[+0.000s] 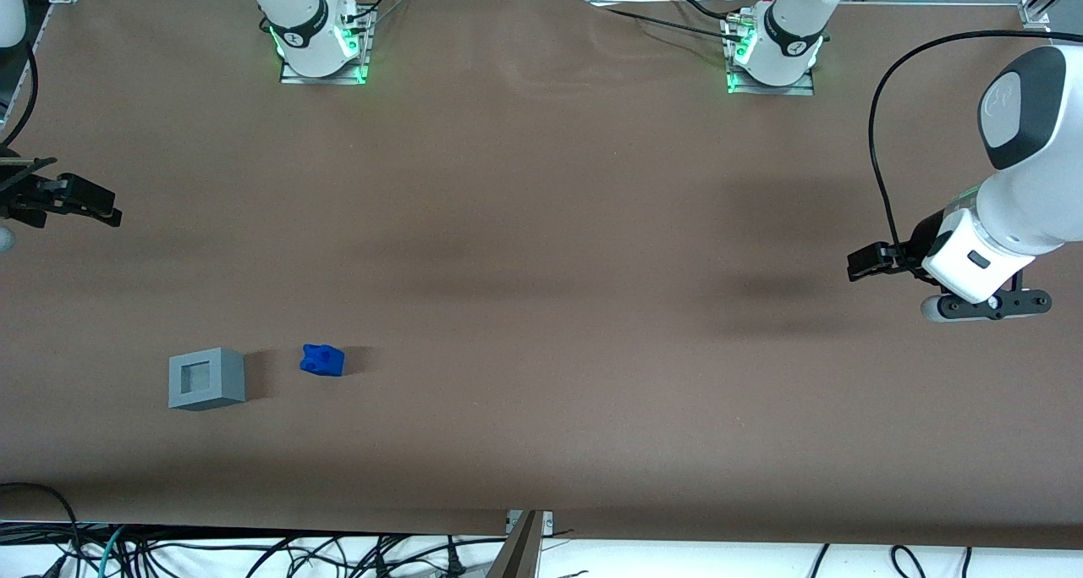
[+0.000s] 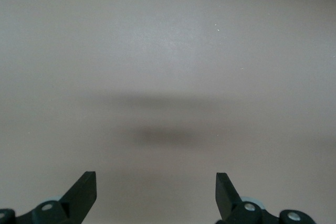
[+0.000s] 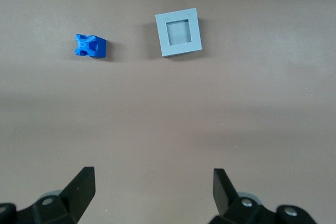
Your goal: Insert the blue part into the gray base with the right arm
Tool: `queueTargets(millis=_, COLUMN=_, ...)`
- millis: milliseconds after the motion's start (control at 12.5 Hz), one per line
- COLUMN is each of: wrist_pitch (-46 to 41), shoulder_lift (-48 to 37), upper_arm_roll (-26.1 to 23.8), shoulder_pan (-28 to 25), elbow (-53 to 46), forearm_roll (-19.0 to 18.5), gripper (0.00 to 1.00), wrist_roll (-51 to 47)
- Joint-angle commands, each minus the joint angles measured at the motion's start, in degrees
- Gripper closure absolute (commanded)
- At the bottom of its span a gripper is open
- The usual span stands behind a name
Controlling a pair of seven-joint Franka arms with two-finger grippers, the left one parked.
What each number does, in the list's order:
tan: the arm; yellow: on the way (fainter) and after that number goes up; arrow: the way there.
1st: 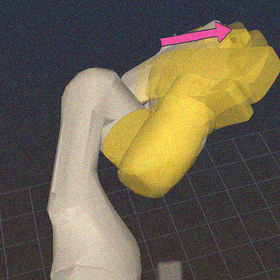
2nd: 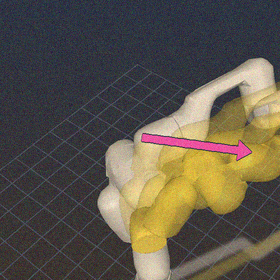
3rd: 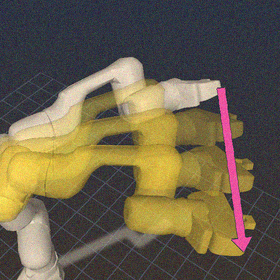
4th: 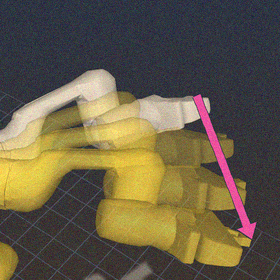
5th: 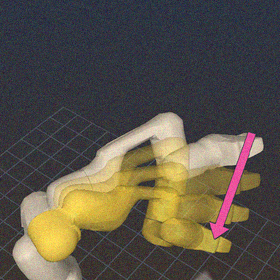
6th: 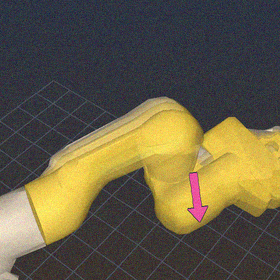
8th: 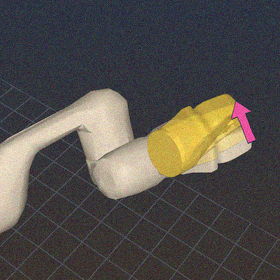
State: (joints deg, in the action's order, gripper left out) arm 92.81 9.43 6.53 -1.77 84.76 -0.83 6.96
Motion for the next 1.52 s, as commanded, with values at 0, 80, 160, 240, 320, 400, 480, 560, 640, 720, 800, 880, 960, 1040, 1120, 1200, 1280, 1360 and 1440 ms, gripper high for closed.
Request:
queueTargets(millis=0, wrist_pitch=0.4, shoulder_lift=-0.6, upper_arm_roll=-0.4, shoulder_pan=0.5, elbow=0.7, forearm_roll=0.7, gripper=0.01, wrist_roll=0.2)
queueTargets(millis=80, wrist_pitch=0.4, shoulder_lift=-0.6, upper_arm_roll=-0.4, shoulder_pan=0.5, elbow=0.7, forearm_roll=0.8, gripper=0.01, wrist_roll=0.0)
queueTargets(millis=160, wrist_pitch=0.4, shoulder_lift=-0.6, upper_arm_roll=-0.4, shoulder_pan=0.5, elbow=0.7, forearm_roll=1.0, gripper=0.01, wrist_roll=0.0)
queueTargets(millis=240, wrist_pitch=0.4, shoulder_lift=-0.6, upper_arm_roll=-0.4, shoulder_pan=0.5, elbow=0.6, forearm_roll=1.3, gripper=0.01, wrist_roll=0.0)
queueTargets(millis=320, wrist_pitch=0.4, shoulder_lift=-0.6, upper_arm_roll=-0.5, shoulder_pan=0.5, elbow=0.7, forearm_roll=1.2, gripper=0.01, wrist_roll=0.1)
queueTargets(millis=400, wrist_pitch=0.4, shoulder_lift=-0.6, upper_arm_roll=-0.4, shoulder_pan=0.5, elbow=0.6, forearm_roll=1.3, gripper=0.01, wrist_roll=0.1)
queueTargets(millis=480, wrist_pitch=0.4, shoulder_lift=-0.6, upper_arm_roll=-0.4, shoulder_pan=0.5, elbow=0.6, forearm_roll=1.3, gripper=0.01, wrist_roll=0.1)
queueTargets(millis=560, wrist_pitch=0.4, shoulder_lift=-0.6, upper_arm_roll=-0.4, shoulder_pan=0.5, elbow=0.6, forearm_roll=1.2, gripper=0.01, wrist_roll=0.1)
queueTargets(millis=640, wrist_pitch=0.4, shoulder_lift=-0.6, upper_arm_roll=-0.4, shoulder_pan=0.5, elbow=0.7, forearm_roll=1.2, gripper=0.01, wrist_roll=0.0)
queueTargets(millis=720, wrist_pitch=0.4, shoulder_lift=-0.6, upper_arm_roll=-0.5, shoulder_pan=0.4, elbow=0.6, forearm_roll=1.3, gripper=0.01, wrist_roll=0.0)
queueTargets(millis=800, wrist_pitch=0.4, shoulder_lift=-0.6, upper_arm_roll=-0.5, shoulder_pan=0.4, elbow=0.7, forearm_roll=1.2, gripper=0.01, wrist_roll=0.0)
queueTargets(millis=880, wrist_pitch=0.4, shoulder_lift=-0.6, upper_arm_roll=-0.5, shoulder_pan=0.4, elbow=0.7, forearm_roll=1.2, gripper=0.01, wrist_roll=0.0)
queueTargets(millis=960, wrist_pitch=0.4, shoulder_lift=-0.6, upper_arm_roll=-0.5, shoulder_pan=0.4, elbow=0.6, forearm_roll=1.2, gripper=0.01, wrist_roll=0.0)
queueTargets(millis=1040, wrist_pitch=0.4, shoulder_lift=-0.6, upper_arm_roll=-0.5, shoulder_pan=0.4, elbow=0.7, forearm_roll=1.2, gripper=0.01, wrist_roll=0.0)
queueTargets(millis=1120, wrist_pitch=0.4, shoulder_lift=-0.6, upper_arm_roll=-0.5, shoulder_pan=0.4, elbow=0.7, forearm_roll=1.2, gripper=0.01, wrist_roll=-0.1)
queueTargets(millis=1200, wrist_pitch=0.4, shoulder_lift=-0.6, upper_arm_roll=-0.5, shoulder_pan=0.4, elbow=0.6, forearm_roll=1.2, gripper=0.01, wrist_roll=-0.2)
queueTargets(millis=1280, wrist_pitch=0.4, shoulder_lift=-0.6, upper_arm_roll=-0.5, shoulder_pan=0.4, elbow=0.7, forearm_roll=1.2, gripper=0.01, wrist_roll=-0.2)
queueTargets(millis=1360, wrist_pitch=0.4, shoulder_lift=-0.6, upper_arm_roll=-0.5, shoulder_pan=0.4, elbow=0.7, forearm_roll=1.2, gripper=0.01, wrist_roll=-0.2)
queueTargets(millis=1440, wrist_pitch=0.4, shoulder_lift=-0.6, upper_arm_roll=-0.5, shoulder_pan=0.4, elbow=0.7, forearm_roll=1.2, gripper=0.01, wrist_roll=-0.2)
